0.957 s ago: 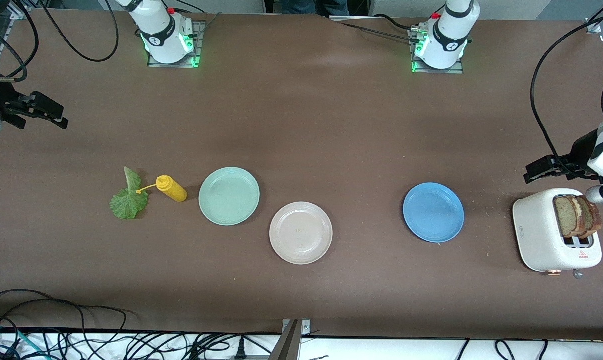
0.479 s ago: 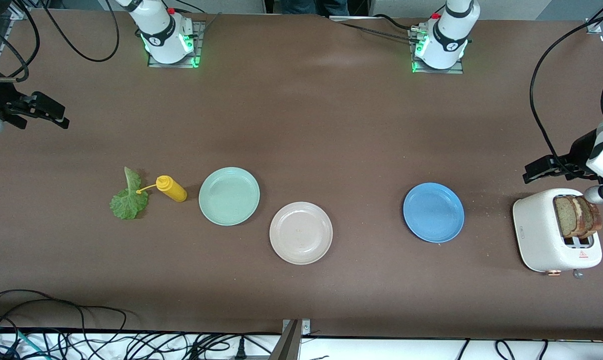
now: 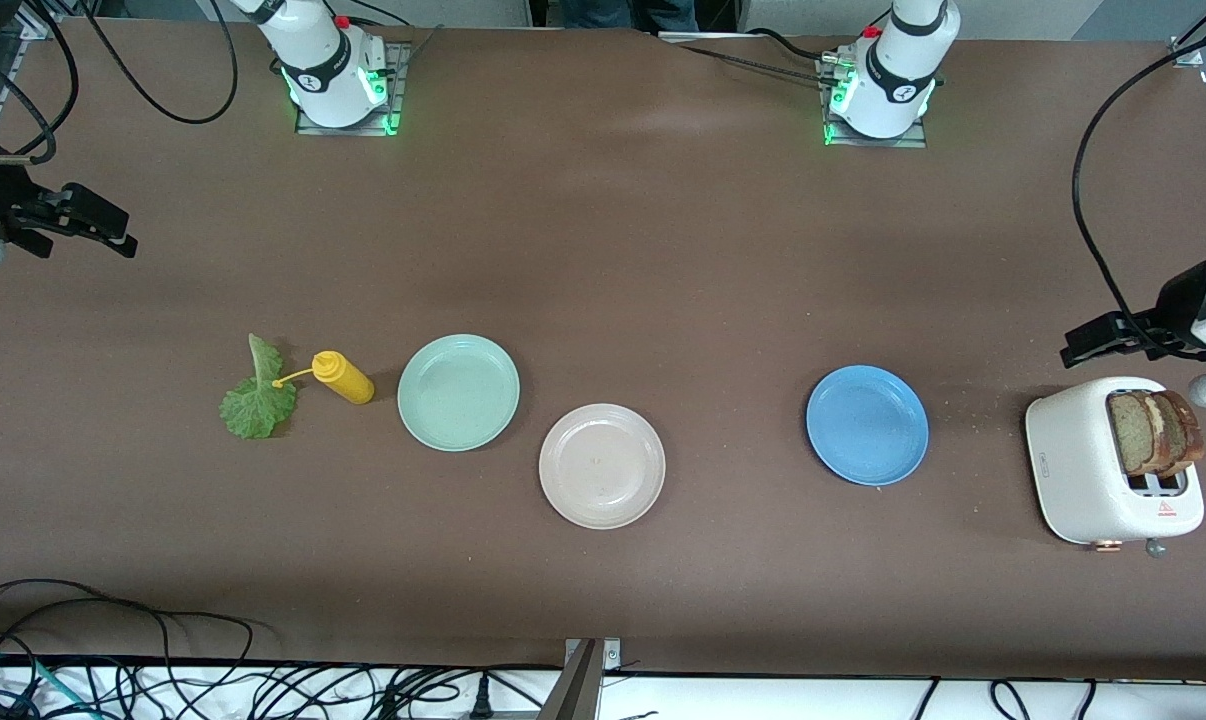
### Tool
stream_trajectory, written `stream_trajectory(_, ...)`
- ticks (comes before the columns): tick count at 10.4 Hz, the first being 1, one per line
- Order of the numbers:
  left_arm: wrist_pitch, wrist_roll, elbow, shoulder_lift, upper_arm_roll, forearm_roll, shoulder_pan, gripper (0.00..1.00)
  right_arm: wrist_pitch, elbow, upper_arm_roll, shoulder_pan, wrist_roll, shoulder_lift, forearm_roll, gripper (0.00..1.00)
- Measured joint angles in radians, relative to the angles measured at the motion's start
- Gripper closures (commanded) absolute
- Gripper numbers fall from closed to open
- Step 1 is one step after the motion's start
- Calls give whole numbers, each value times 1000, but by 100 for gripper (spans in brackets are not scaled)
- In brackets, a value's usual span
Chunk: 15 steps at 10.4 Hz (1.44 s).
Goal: Make sandwich on beige plate with both arms
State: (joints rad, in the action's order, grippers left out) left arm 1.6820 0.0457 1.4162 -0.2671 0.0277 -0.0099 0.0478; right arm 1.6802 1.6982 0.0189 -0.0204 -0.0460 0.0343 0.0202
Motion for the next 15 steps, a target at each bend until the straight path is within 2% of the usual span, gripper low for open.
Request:
stream_trajectory(3, 26, -79, 3, -71, 7, 15, 95, 0, 0, 0, 0, 0, 0, 0, 0, 0)
stream_trajectory(7, 167, -117, -6, -213, 8, 46, 175, 1, 0, -1, 0, 0, 0, 0, 0, 0)
stream_trajectory(10, 228, -119, -12, -287, 8, 49, 181, 10, 0, -1, 0, 0, 0, 0, 0, 0)
stream_trajectory(12, 229, -146, -15, -297, 8, 54, 189, 16, 0, -1, -1, 0, 0, 0, 0, 0)
stream_trajectory(13, 229, -153, -17, -297, 8, 55, 194, 21, 0, -1, 0, 0, 0, 0, 0, 0)
stream_trajectory(14, 233, -156, -19, -298, 8, 55, 198, 32, 0, -1, 0, 0, 0, 0, 0, 0)
stream_trajectory(15, 242, -157, -21, -299, 8, 55, 199, 38, 0, -1, 0, 0, 0, 0, 0, 0)
